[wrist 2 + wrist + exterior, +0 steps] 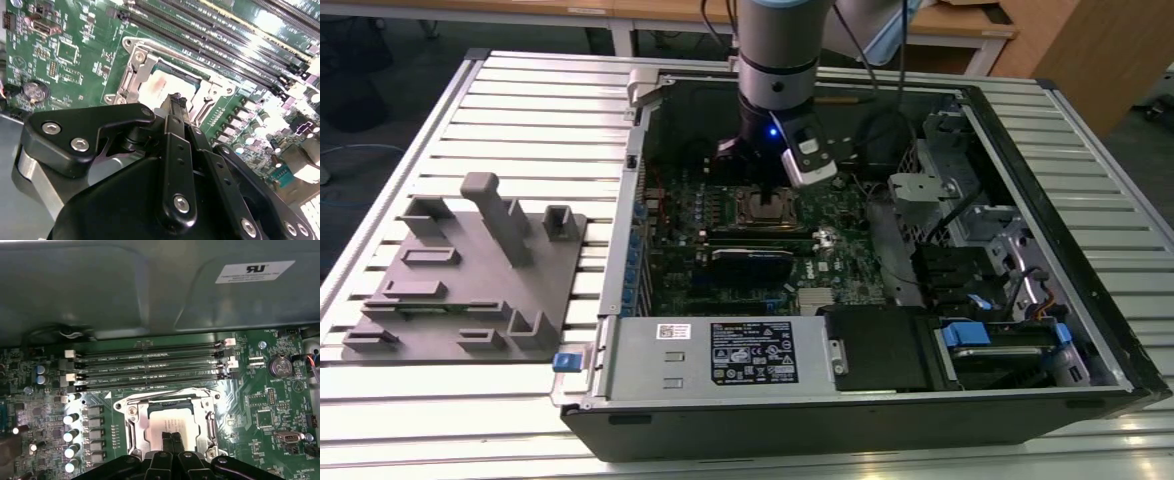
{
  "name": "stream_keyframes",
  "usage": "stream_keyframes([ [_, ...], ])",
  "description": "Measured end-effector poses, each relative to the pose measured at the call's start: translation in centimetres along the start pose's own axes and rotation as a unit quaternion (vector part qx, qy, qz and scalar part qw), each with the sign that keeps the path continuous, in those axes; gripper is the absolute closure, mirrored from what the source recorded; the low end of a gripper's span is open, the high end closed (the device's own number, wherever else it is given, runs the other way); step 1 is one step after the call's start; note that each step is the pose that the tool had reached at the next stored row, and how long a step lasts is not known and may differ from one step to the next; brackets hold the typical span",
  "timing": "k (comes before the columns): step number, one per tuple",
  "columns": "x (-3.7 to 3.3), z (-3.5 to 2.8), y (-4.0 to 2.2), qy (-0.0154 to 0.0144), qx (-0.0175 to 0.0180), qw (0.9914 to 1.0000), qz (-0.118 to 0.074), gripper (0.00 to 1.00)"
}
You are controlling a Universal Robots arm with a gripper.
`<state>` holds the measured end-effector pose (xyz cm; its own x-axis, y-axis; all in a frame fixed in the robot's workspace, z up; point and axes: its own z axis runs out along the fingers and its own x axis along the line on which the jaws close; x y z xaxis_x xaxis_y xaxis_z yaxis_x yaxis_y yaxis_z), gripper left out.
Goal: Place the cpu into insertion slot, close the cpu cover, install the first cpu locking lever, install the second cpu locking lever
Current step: 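Install the second cpu locking lever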
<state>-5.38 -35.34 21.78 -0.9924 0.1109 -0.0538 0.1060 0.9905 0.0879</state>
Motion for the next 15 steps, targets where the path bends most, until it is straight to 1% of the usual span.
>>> stream_keyframes([
  [1,-0.07,0.01,0.04,-0.0003,0.0024,1.00000,0.001,0.90],
  [3,-0.09,0.01,0.09,-0.0006,0.0044,0.99999,0.002,0.90],
  [15,-0.08,0.02,0.17,-0.0007,0.0044,0.99999,0.002,0.90],
])
